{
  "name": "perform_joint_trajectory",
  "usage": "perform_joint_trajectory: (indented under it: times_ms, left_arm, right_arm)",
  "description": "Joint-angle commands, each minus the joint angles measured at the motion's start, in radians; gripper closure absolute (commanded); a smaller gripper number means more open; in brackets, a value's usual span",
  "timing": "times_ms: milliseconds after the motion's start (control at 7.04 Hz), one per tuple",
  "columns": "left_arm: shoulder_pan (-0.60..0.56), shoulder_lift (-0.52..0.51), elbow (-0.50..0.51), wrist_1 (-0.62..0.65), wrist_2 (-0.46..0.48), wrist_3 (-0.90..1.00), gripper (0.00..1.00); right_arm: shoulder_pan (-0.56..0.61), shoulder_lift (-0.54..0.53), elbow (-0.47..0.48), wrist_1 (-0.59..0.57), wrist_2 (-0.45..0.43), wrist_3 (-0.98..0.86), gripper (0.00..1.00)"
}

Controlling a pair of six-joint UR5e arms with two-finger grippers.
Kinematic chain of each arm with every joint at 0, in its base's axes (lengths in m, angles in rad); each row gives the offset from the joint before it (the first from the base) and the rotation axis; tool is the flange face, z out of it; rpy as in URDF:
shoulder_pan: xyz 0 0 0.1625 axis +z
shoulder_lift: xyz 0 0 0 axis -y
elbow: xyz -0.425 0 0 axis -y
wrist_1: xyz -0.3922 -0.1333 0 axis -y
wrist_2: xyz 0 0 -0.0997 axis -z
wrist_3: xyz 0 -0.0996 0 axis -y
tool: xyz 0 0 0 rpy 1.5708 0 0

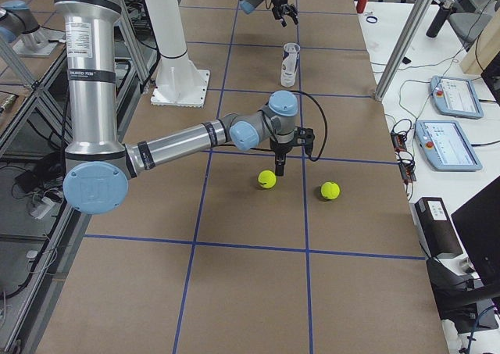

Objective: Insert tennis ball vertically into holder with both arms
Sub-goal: 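Lower the right gripper onto the nearer yellow tennis ball and grasp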

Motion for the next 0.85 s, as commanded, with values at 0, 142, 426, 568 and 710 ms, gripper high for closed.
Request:
perform_joint_trajectory:
  times_ms: [0,142,426,568,710]
  left_arm:
    - [0.001,-0.005,0.005,0.0,0.001,0.001,0.01]
    - [0.001,-0.006,0.006,0.0,0.001,0.001,0.01]
    - [0.001,-0.007,0.005,0.0,0.001,0.002,0.01]
    - [0.0,-0.005,0.003,-0.001,0.001,0.004,0.01]
    - [0.0,-0.003,0.005,-0.001,0.001,0.01,0.01]
  right_arm:
    - [-0.079,0.001,-0.065,0.069,-0.037,0.013,0.0]
    - [-0.084,-0.002,-0.117,0.137,-0.037,0.01,0.0]
    - [-0.1,-0.002,-0.225,0.275,-0.036,0.011,0.0]
    - [-0.102,0.006,-0.224,0.28,-0.025,0.019,0.0]
    - [-0.102,0.012,-0.216,0.28,-0.022,0.02,0.0]
